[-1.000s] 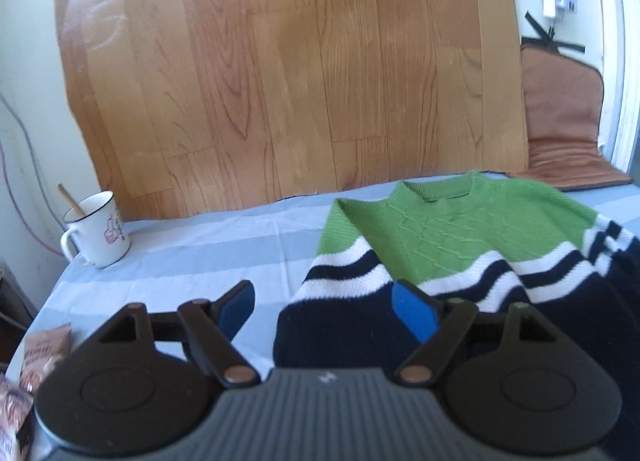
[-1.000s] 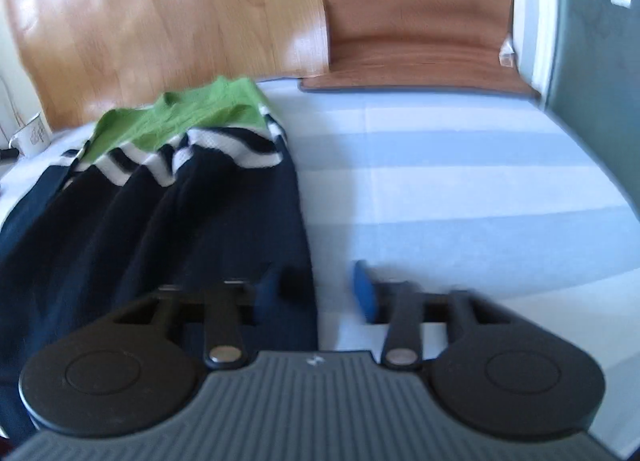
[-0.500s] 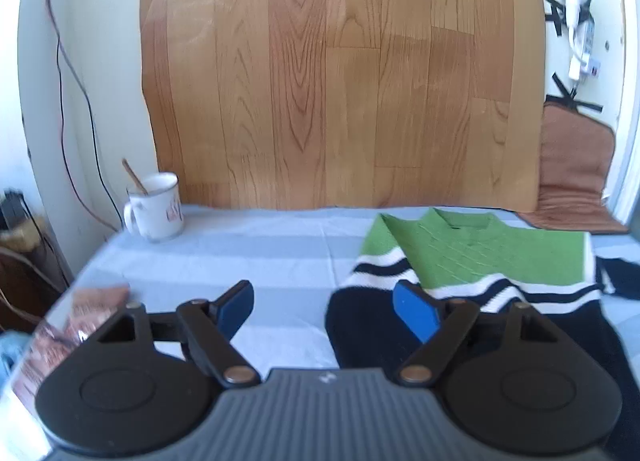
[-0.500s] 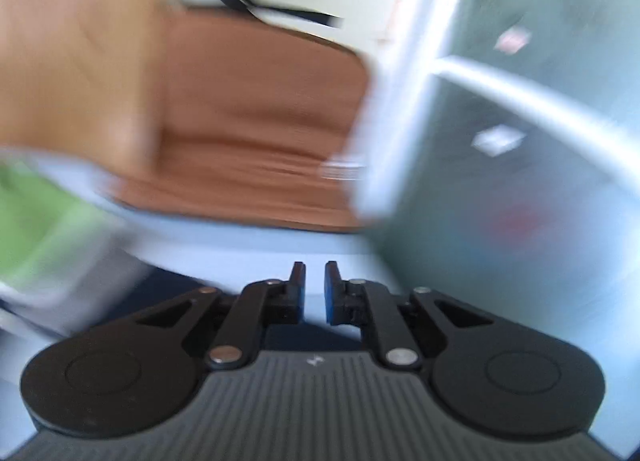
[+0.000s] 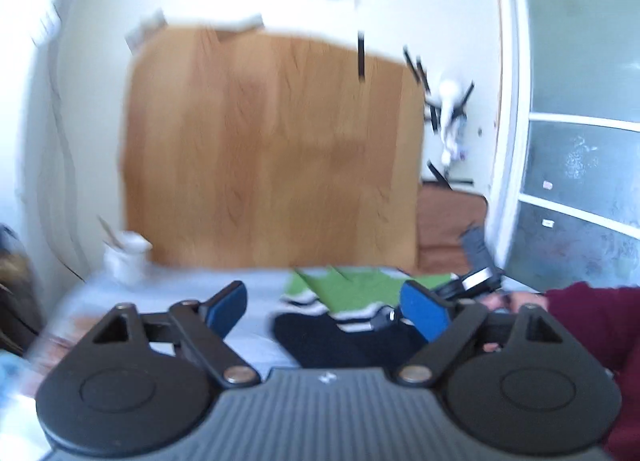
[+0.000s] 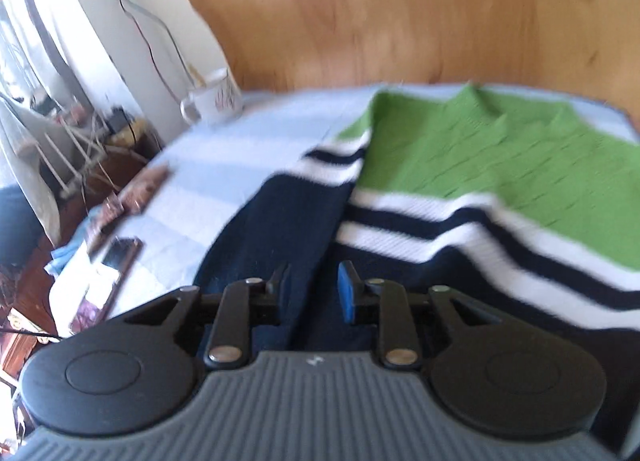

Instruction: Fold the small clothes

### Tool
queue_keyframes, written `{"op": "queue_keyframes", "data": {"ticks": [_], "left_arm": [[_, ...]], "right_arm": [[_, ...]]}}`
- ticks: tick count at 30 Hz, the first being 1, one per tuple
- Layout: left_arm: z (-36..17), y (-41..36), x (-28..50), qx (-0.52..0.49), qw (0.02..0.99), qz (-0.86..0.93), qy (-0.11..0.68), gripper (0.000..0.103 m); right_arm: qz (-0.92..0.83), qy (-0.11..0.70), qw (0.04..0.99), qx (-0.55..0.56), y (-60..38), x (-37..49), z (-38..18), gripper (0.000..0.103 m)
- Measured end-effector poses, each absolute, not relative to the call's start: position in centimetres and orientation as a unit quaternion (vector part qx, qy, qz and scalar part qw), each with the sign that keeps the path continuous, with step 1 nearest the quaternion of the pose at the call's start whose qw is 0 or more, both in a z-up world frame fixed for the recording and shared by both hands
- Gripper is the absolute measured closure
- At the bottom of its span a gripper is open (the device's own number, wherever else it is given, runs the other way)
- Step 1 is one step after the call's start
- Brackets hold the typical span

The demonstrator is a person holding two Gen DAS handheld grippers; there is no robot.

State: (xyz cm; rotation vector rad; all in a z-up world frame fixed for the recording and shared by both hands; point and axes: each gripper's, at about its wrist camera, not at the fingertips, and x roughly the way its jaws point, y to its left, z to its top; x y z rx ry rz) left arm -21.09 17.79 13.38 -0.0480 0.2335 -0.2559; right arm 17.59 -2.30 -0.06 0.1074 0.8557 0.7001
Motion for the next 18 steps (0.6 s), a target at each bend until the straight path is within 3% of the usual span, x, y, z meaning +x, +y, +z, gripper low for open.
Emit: {"op": "queue_keyframes", "data": {"ticks": [4, 5, 6, 12, 15, 17, 18], "left_arm": [[12.9, 20.2, -26.8, -0.022, 0.992, -0.089, 0.09, 0.014], [12.5, 20.8, -27.3, -0.028, 0.992, -0.085, 0.088, 0.014], [12.0, 21.3, -27.5, -0.037, 0.992, -0.087, 0.087, 0.014], [8.3, 23.1, -24.0, -0.104, 0.982, -0.117, 0.108, 0.016], [6.8, 24.1, -22.5, -0.148, 0.973, -0.128, 0.124, 0.016], [5.7, 24.5, -21.4, -0.18, 0.966, -0.127, 0.139, 0.016], [5.2, 24.7, -20.9, -0.195, 0.962, -0.124, 0.147, 0.016]], "right_arm": [[0.345, 0.451, 0.82, 0.069, -1.9, 17.7, -2.5, 0.075], [0.358, 0.449, 0.816, 0.067, -1.0, 17.6, -2.5, 0.082], [0.369, 0.45, 0.811, 0.058, -1.5, 16.6, -1.4, 0.097], [0.401, 0.395, 0.826, 0.032, 6.9, 20.1, 5.3, 0.097], [0.419, 0.387, 0.82, 0.053, 13.0, 23.4, 7.6, 0.096], [0.417, 0.401, 0.812, 0.075, 17.0, 26.0, 7.3, 0.087], [0.421, 0.411, 0.805, 0.071, 18.6, 27.2, 6.6, 0.073]]}}
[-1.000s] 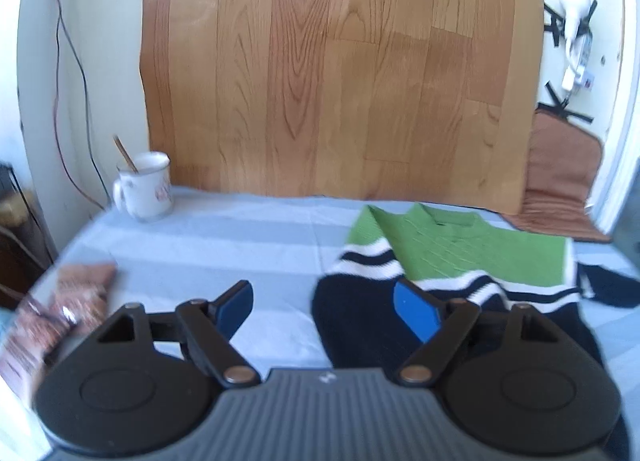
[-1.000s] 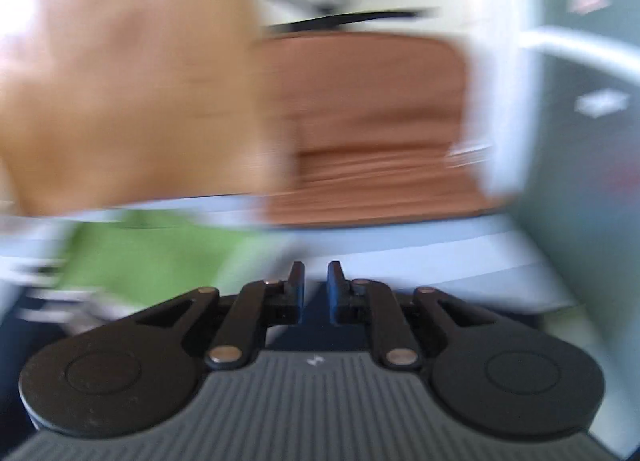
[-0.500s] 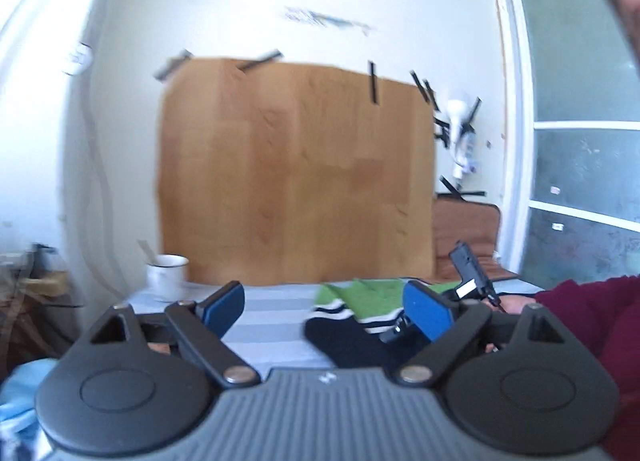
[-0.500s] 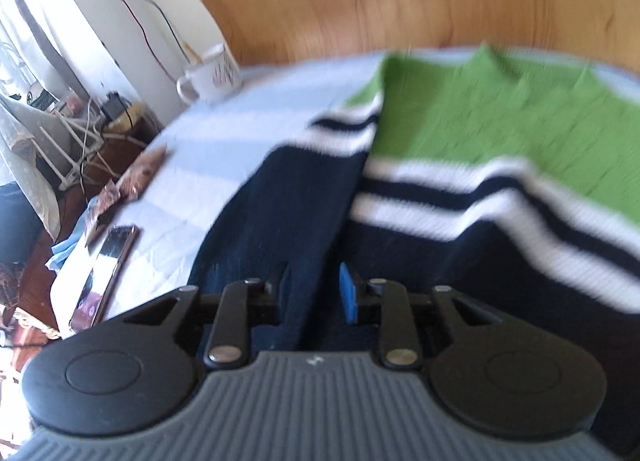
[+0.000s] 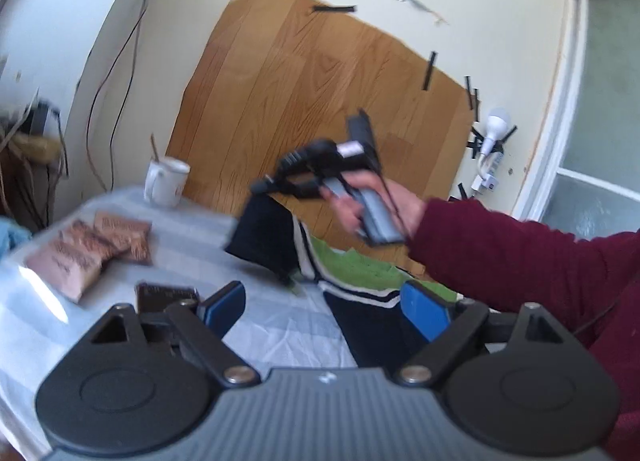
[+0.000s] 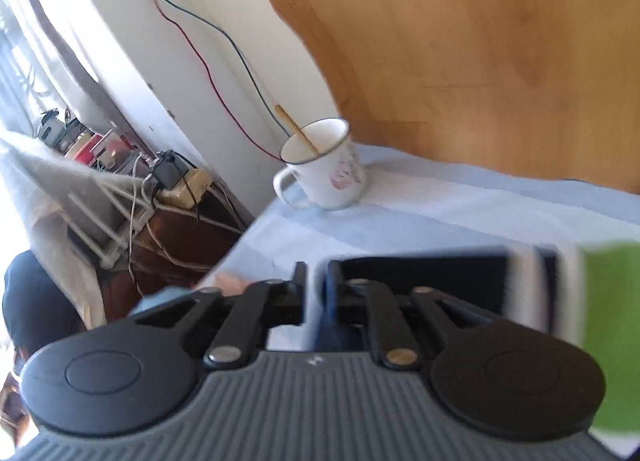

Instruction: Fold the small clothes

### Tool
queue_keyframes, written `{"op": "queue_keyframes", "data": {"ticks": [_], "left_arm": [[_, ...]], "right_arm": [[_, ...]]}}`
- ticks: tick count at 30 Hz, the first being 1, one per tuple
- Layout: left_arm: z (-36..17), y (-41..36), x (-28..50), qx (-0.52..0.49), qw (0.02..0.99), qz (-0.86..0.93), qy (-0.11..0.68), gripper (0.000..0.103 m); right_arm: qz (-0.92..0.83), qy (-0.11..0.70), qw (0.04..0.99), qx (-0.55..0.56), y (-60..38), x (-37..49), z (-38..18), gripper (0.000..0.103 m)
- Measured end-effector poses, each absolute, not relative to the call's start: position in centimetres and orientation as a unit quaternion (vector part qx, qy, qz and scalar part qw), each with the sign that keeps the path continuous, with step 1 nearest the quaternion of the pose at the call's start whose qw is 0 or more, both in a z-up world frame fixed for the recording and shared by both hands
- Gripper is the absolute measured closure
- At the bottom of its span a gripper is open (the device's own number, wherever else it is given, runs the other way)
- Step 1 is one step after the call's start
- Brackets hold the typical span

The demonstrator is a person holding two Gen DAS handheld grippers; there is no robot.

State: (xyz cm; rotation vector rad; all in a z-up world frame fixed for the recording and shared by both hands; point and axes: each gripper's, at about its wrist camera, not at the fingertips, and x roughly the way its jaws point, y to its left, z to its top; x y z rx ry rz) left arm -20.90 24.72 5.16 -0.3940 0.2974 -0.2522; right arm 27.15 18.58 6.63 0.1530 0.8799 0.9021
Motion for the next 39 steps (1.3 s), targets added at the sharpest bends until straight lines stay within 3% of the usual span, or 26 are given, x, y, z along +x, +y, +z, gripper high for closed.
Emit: {"op": "queue_keyframes", "data": {"ticks": [1, 9, 15, 22, 30, 33, 35, 36, 37, 38, 39], "left_arm": [[4.6, 24.8, -20.4, -0.207, 0.958, -0.123, 0.155, 0.016], [1.3, 22.7, -16.2, -0.253, 0.93, -0.176, 0.201, 0.019], [-0.6, 20.2, -12.7, -0.266, 0.901, -0.225, 0.26, 0.033], [-0.9, 15.9, -11.6, -0.227, 0.895, -0.243, 0.297, 0.033], [-2.2, 12.5, -11.5, -0.199, 0.88, -0.206, 0.38, 0.036], [-2.5, 11.2, -11.8, -0.186, 0.879, -0.191, 0.394, 0.038], [-2.3, 10.3, -12.1, -0.168, 0.886, -0.181, 0.393, 0.049], [-2.4, 9.9, -12.2, -0.159, 0.89, -0.171, 0.392, 0.062], [-2.4, 9.6, -12.3, -0.151, 0.894, -0.159, 0.391, 0.082], [-2.5, 9.5, -12.2, -0.149, 0.894, -0.15, 0.395, 0.092], [-2.5, 9.6, -12.2, -0.156, 0.892, -0.147, 0.397, 0.093]], "right_arm": [[0.409, 0.425, 0.806, 0.057, 19.9, 27.9, 6.1, 0.064], [0.366, 0.394, 0.842, 0.034, 11.5, 25.8, 7.9, 0.066], [0.313, 0.349, 0.88, 0.072, -5.9, 18.9, 8.9, 0.065], [0.197, 0.303, 0.922, 0.142, -24.9, 5.1, 7.6, 0.064], [0.186, 0.354, 0.897, 0.189, -26.0, -4.3, -1.3, 0.064], [0.211, 0.365, 0.883, 0.206, -24.3, -4.3, -3.9, 0.057], [0.225, 0.372, 0.88, 0.191, -22.5, -4.0, -4.9, 0.057], [0.233, 0.363, 0.884, 0.182, -21.7, -4.0, -5.1, 0.067], [0.231, 0.359, 0.891, 0.154, -20.7, -4.1, -5.1, 0.083], [0.226, 0.361, 0.897, 0.122, -20.4, -4.3, -4.9, 0.092], [0.227, 0.357, 0.899, 0.114, -20.5, -4.3, -4.4, 0.092]]}}
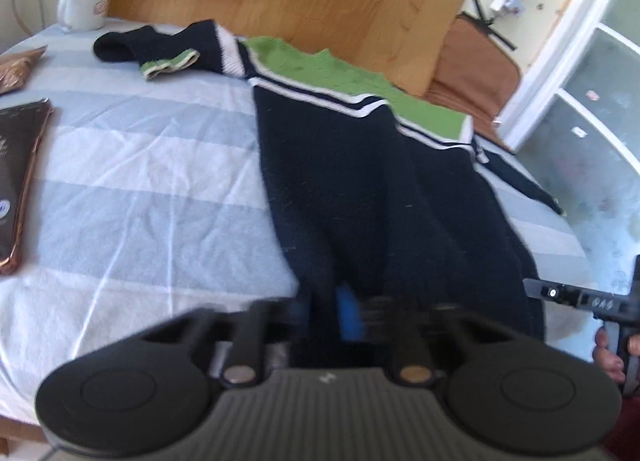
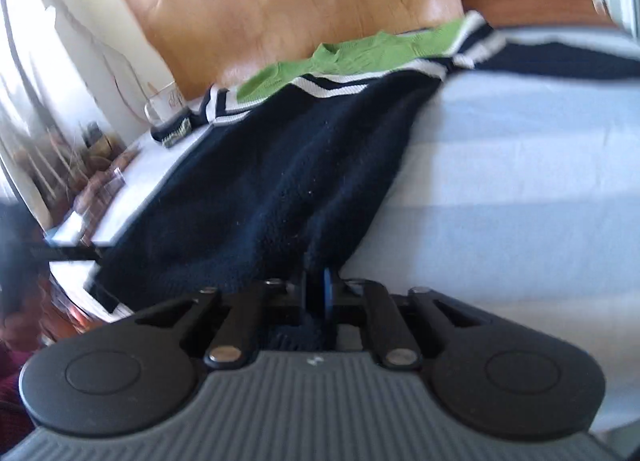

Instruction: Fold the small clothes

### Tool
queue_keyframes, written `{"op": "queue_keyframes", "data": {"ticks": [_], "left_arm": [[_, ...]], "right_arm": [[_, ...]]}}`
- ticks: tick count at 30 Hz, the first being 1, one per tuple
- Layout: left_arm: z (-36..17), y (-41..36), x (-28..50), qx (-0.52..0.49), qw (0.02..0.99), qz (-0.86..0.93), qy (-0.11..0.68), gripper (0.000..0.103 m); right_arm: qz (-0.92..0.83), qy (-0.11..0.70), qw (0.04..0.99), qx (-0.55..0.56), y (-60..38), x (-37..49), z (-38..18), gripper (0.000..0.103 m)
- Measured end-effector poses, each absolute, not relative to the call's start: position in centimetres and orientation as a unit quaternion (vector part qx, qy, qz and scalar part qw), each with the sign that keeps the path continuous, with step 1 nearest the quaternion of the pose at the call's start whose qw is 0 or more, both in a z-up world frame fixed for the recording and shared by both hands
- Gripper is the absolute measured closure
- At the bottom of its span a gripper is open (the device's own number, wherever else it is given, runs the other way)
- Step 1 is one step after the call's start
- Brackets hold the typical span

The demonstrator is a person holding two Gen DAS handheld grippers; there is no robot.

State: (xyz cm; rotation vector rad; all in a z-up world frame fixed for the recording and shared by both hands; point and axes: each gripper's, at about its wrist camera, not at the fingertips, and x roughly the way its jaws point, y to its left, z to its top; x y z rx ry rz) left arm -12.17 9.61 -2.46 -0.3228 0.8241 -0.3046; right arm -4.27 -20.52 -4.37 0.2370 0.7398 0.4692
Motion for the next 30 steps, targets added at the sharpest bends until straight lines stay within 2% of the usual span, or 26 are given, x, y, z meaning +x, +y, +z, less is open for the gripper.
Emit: {"op": "queue_keyframes", "data": {"ticks": [5, 6, 9, 11, 13, 17, 21, 24, 27, 30], "left_arm": [[-1.1, 9.4, -13.6, -0.146, 0.903, -0.137, 0.38, 0.094], [-1.0, 9.3, -13.7, -0.143, 0.901, -0.138, 0.384, 0.094], [-1.5, 8.6, -13.6, -0.122, 0.896, -0.129, 0.407, 0.094], [-1.6, 8.8, -13.5, -0.116, 0.895, -0.13, 0.411, 0.093], [-0.9, 9.4, -13.4, -0.117, 0.894, -0.135, 0.412, 0.089], [1.8, 11.0, -13.4, -0.1, 0.914, -0.11, 0.378, 0.09], [4.5, 11.0, -10.5, -0.113, 0.927, -0.116, 0.339, 0.09], [5.2, 8.6, -7.1, -0.105, 0.926, -0.15, 0.329, 0.09], [4.5, 5.0, -3.1, -0.087, 0.918, -0.181, 0.342, 0.089], [3.1, 1.8, 0.4, -0.083, 0.904, -0.202, 0.366, 0.089]], "right_arm": [[0.151, 0.31, 0.936, 0.071, -25.7, -5.9, 0.0, 0.093], [0.138, 0.313, 0.937, 0.07, -26.7, -6.0, 0.4, 0.095], [0.158, 0.373, 0.909, 0.098, -27.8, -5.3, -1.4, 0.095], [0.148, 0.401, 0.9, 0.084, -27.1, -4.7, -3.0, 0.091], [0.141, 0.382, 0.908, 0.102, -28.0, -3.9, -2.5, 0.091], [0.087, 0.302, 0.93, 0.19, -32.3, -1.5, 0.0, 0.09], [-0.004, 0.266, 0.925, 0.27, -37.1, 1.9, -0.2, 0.067], [-0.053, 0.253, 0.905, 0.338, -40.6, 3.8, -1.7, 0.066], [-0.104, 0.256, 0.9, 0.338, -42.7, 6.2, -2.8, 0.064], [-0.115, 0.255, 0.887, 0.367, -43.8, 8.6, -4.1, 0.054]]}}
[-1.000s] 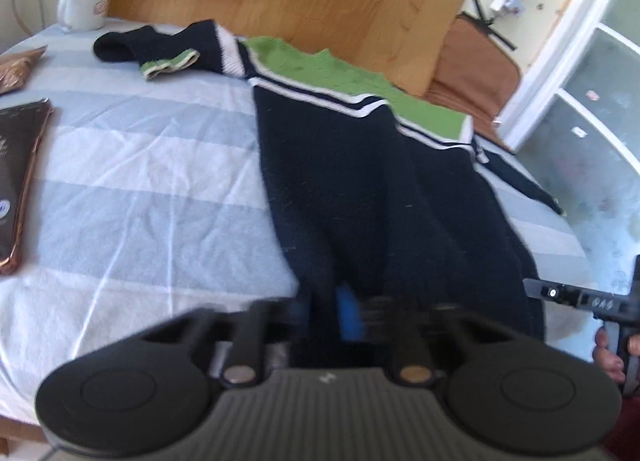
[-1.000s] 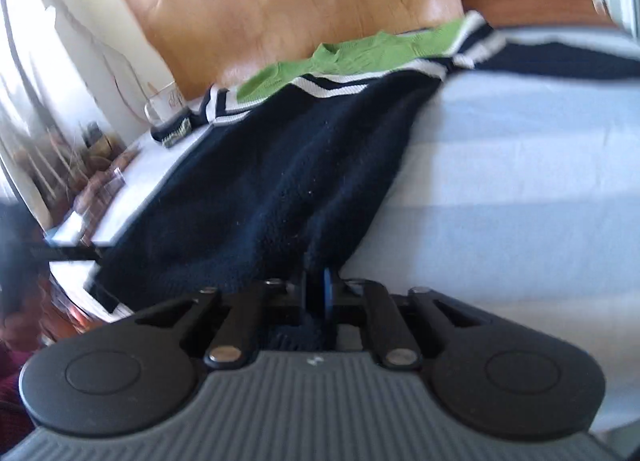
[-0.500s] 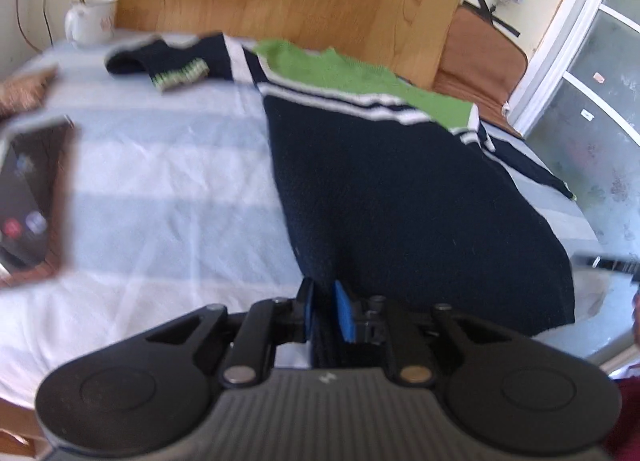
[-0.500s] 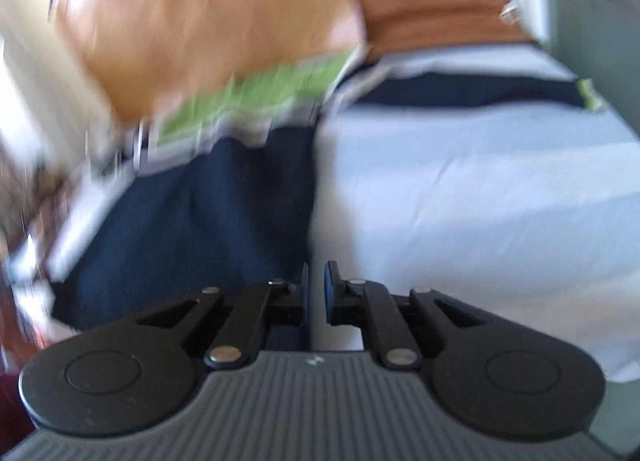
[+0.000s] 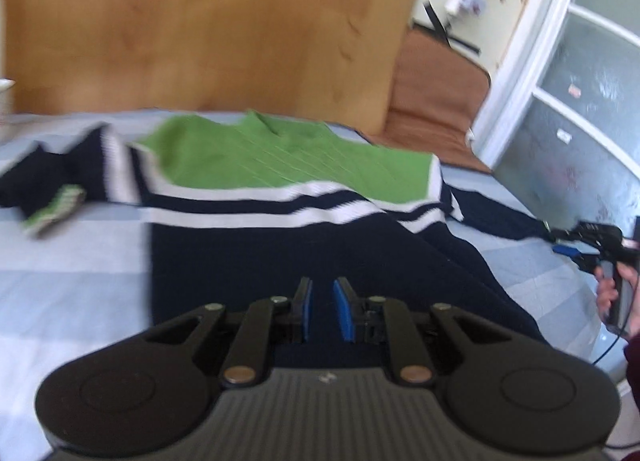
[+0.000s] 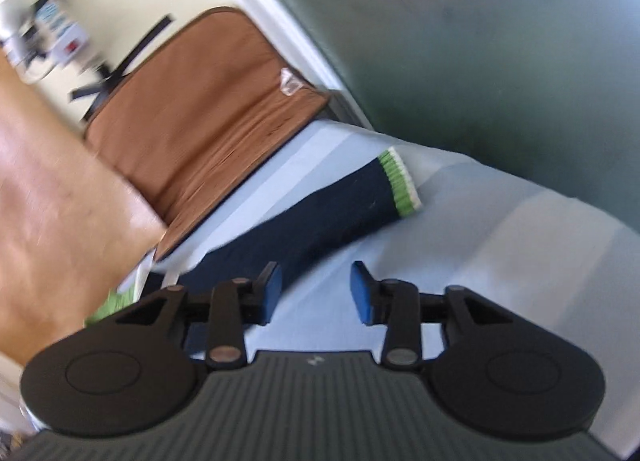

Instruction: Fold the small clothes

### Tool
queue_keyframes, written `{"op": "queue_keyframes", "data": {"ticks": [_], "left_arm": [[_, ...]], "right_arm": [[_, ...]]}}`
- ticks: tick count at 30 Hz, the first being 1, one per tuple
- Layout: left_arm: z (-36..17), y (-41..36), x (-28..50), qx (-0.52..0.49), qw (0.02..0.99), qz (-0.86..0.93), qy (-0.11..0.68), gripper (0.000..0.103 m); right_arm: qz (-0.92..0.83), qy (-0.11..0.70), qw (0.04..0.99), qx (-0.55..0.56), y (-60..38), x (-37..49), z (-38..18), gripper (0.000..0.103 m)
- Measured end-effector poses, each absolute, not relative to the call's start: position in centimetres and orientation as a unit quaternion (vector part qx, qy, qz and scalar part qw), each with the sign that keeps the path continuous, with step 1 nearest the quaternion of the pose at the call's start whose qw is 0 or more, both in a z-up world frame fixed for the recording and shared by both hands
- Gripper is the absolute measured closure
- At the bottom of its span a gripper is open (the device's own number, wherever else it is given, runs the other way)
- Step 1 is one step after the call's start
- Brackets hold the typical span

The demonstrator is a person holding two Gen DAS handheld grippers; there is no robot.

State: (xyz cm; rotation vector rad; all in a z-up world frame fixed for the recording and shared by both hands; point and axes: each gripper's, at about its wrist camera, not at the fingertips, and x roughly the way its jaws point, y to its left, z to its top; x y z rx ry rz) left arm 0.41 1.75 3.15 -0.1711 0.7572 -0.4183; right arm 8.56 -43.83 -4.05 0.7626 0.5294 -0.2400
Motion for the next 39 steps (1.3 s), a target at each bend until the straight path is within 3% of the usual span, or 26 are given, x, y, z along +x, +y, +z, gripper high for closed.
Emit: {"op": "queue_keyframes", "data": {"ticks": [2, 3, 4, 6, 9, 17, 26, 32, 34, 36, 39], "left_arm": [[2.1, 0.1, 2.0, -0.081, 0.898, -0.209, 0.379, 0.089], [1.7, -0.6, 2.7, -0.082, 0.895, -0.211, 0.384, 0.089], [1.4, -1.2, 3.4, -0.085, 0.892, -0.213, 0.389, 0.089], [0.6, -2.0, 4.4, -0.09, 0.889, -0.211, 0.396, 0.089], [-0.8, -2.7, 5.5, -0.086, 0.887, -0.192, 0.412, 0.09], [-0.9, -1.8, 5.1, -0.095, 0.889, -0.2, 0.402, 0.087], [1.7, 4.2, 1.6, -0.149, 0.909, -0.189, 0.339, 0.078], [1.6, 9.1, -0.2, -0.187, 0.915, -0.159, 0.322, 0.076], [1.4, 10.6, -0.4, -0.197, 0.914, -0.145, 0.324, 0.075], [1.4, 12.2, -1.0, -0.209, 0.915, -0.139, 0.317, 0.073], [0.8, 13.8, -1.8, -0.22, 0.915, -0.144, 0.305, 0.069]], "right_arm": [[-0.111, 0.234, 0.882, 0.393, -44.7, 9.1, -4.5, 0.051], [-0.109, 0.232, 0.881, 0.399, -44.8, 9.8, -4.6, 0.054], [-0.109, 0.232, 0.882, 0.395, -44.9, 10.5, -4.6, 0.087], [-0.123, 0.217, 0.895, 0.369, -46.2, 11.3, -3.6, 0.095], [-0.188, 0.142, 0.903, 0.358, -49.5, 10.9, -2.5, 0.095], [-0.148, 0.149, 0.937, 0.279, -45.4, 13.0, -0.1, 0.095], [0.081, 0.123, 0.981, 0.126, -27.2, 15.1, 8.6, 0.095], [0.235, 0.2, 0.951, 0.032, -10.5, 19.6, 5.7, 0.091], [0.28, 0.291, 0.915, -0.013, -6.1, 21.2, 1.9, 0.072], [0.265, 0.336, 0.902, -0.049, -4.7, 21.9, -0.2, 0.072], [0.26, 0.308, 0.915, 0.002, -8.0, 21.2, 2.0, 0.069]]}}
